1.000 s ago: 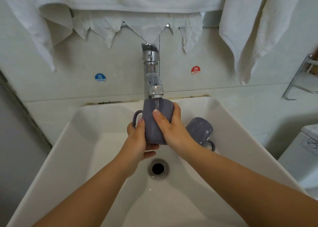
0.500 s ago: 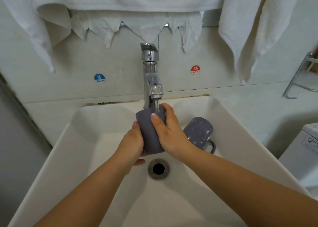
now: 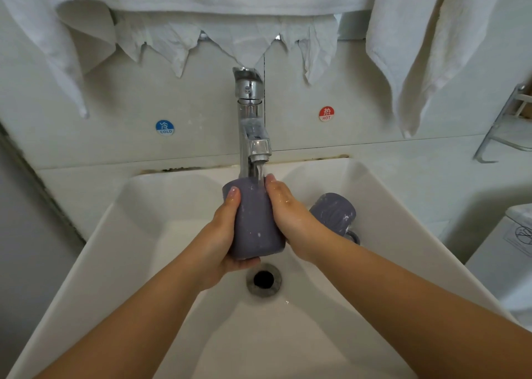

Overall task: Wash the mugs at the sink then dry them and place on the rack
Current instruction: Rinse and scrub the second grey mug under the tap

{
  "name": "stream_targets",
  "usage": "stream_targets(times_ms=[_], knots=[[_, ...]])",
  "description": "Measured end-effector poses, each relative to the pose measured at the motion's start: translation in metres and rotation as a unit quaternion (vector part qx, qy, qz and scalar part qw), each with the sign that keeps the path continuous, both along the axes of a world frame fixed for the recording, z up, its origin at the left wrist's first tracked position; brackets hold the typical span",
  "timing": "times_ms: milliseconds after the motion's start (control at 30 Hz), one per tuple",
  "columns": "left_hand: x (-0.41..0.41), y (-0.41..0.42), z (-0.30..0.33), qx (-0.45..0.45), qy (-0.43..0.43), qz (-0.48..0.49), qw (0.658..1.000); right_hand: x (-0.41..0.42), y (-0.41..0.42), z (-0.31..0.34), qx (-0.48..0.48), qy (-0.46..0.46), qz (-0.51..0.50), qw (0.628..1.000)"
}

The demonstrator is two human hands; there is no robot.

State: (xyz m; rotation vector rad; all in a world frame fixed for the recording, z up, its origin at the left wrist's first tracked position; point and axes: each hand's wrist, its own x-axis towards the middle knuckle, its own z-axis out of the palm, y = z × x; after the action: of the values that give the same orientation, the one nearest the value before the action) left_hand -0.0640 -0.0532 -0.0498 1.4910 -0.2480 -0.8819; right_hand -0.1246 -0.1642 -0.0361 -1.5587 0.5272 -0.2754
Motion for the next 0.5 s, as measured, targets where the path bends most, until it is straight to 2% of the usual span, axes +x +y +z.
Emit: stream_targets(times_ms=[133,333,500], knots=[[0.0041,0.0025,-0.0015,-0.021,0.029,-0.003,0.999,-0.0037,-0.0052,-0.0063,-0.003,-0.014,0.058,0.998],[0.0034,0.0009,0.0001,-0.019,0.018,0.006,1.000,-0.0007,-0.0004,0.0007,-0.028,-0.021,0.016,0.999],[0.0069,0.0047,0.0034,-0.035,0.026,0.000,0.999,-0.0039,0.0020,-0.0005,-0.052,-0.020,0.055,0.997]])
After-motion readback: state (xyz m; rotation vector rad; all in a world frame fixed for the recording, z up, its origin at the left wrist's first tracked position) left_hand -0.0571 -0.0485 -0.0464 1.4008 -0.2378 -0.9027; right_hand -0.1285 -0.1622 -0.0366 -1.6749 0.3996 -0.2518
